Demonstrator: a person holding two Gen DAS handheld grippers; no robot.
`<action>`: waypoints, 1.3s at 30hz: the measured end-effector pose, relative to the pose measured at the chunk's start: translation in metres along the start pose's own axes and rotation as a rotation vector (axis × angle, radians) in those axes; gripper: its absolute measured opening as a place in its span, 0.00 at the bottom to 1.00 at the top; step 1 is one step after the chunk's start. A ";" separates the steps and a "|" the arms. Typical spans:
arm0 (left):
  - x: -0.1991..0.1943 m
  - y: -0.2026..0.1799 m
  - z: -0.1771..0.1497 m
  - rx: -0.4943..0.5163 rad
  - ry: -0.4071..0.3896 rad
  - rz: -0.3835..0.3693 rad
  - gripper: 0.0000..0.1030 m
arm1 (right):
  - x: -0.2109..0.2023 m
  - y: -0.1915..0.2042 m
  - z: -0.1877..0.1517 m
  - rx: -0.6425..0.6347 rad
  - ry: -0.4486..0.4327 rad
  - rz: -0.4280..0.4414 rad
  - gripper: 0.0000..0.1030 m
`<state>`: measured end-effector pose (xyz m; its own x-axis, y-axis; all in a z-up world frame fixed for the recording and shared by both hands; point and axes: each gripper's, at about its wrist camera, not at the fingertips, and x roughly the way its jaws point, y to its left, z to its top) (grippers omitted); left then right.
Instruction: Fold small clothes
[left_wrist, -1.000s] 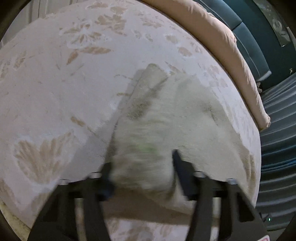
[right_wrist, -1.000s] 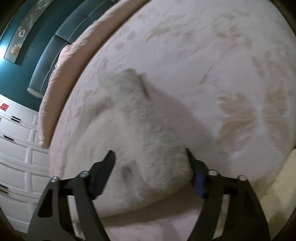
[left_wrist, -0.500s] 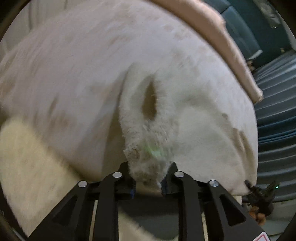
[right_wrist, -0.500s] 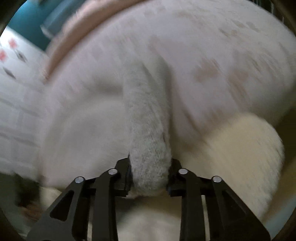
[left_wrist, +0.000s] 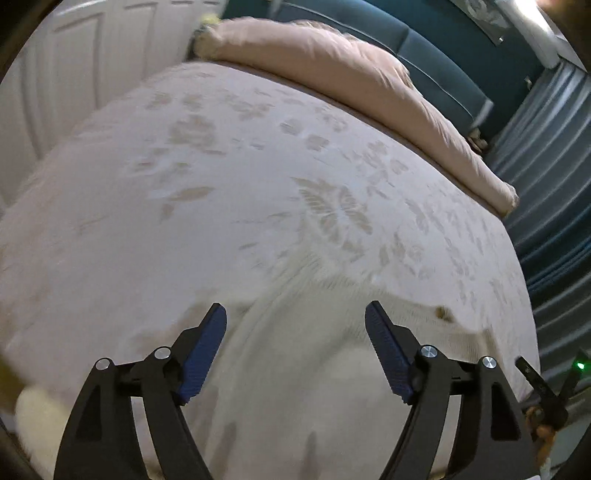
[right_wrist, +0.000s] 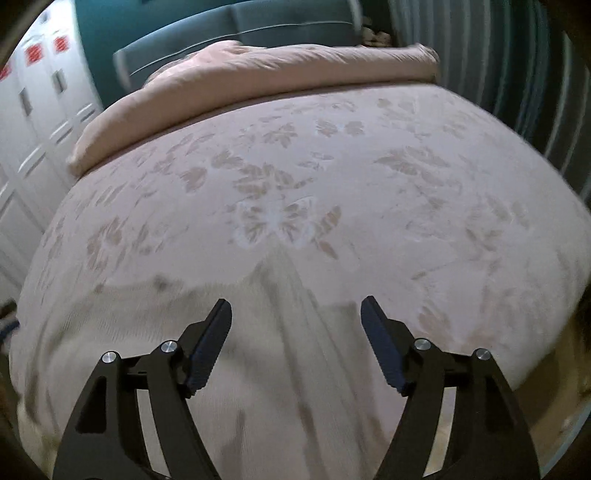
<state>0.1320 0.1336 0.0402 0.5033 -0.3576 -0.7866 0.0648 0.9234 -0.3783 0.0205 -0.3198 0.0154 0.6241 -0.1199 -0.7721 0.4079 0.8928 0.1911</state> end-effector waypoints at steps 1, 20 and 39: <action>0.019 -0.001 0.005 0.002 0.025 -0.019 0.73 | 0.009 -0.004 -0.003 0.047 0.012 0.007 0.71; -0.059 -0.008 -0.003 0.101 -0.053 -0.064 0.23 | -0.083 -0.005 -0.010 0.046 -0.091 0.320 0.10; 0.022 0.000 0.015 0.080 0.039 -0.151 0.06 | 0.009 0.003 -0.022 0.054 0.102 0.174 0.07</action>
<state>0.1556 0.1279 0.0304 0.4487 -0.4964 -0.7431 0.2058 0.8666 -0.4547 0.0134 -0.3087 -0.0043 0.6182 0.0812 -0.7818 0.3367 0.8714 0.3567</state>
